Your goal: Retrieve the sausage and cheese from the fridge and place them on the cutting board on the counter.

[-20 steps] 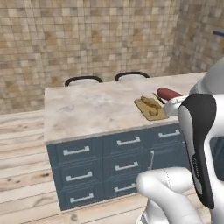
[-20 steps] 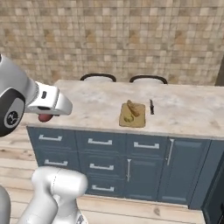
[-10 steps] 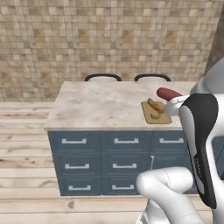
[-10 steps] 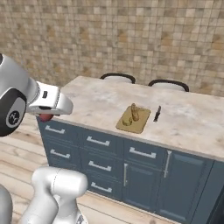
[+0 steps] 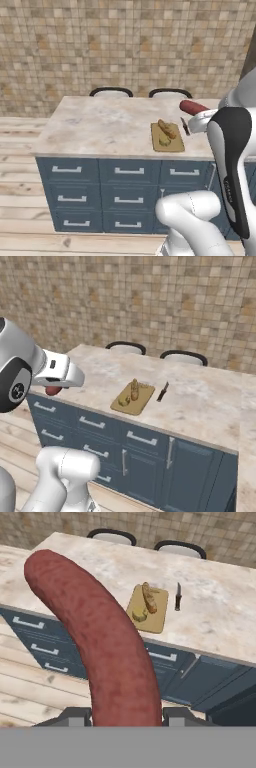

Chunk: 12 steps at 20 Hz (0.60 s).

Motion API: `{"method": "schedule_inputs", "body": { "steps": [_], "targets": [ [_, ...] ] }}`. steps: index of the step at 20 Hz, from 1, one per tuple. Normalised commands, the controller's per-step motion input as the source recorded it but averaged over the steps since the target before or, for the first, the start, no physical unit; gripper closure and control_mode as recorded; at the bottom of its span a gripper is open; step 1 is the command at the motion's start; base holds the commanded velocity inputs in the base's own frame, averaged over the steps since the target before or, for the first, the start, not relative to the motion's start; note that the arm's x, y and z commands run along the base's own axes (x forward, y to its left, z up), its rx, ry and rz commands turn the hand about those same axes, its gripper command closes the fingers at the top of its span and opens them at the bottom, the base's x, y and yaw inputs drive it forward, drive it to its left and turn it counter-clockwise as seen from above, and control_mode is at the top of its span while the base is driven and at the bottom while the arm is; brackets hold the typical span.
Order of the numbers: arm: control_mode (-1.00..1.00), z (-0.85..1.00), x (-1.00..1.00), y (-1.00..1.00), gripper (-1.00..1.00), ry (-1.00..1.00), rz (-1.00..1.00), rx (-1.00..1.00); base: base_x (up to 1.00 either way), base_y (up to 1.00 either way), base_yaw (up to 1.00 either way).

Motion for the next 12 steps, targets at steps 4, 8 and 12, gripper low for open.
{"method": "schedule_inputs", "body": {
  "steps": [4,8,12],
  "targets": [
    [1.0,0.0,0.0,0.0,1.0,0.0,0.0,0.0,0.77,0.0,0.0],
    [1.0,0.0,0.0,0.0,1.0,0.0,0.0,0.0,0.8,0.0,0.0],
    [1.0,0.0,0.0,0.0,1.0,0.0,0.0,0.0,0.77,-0.03,0.0]
  ]
}}
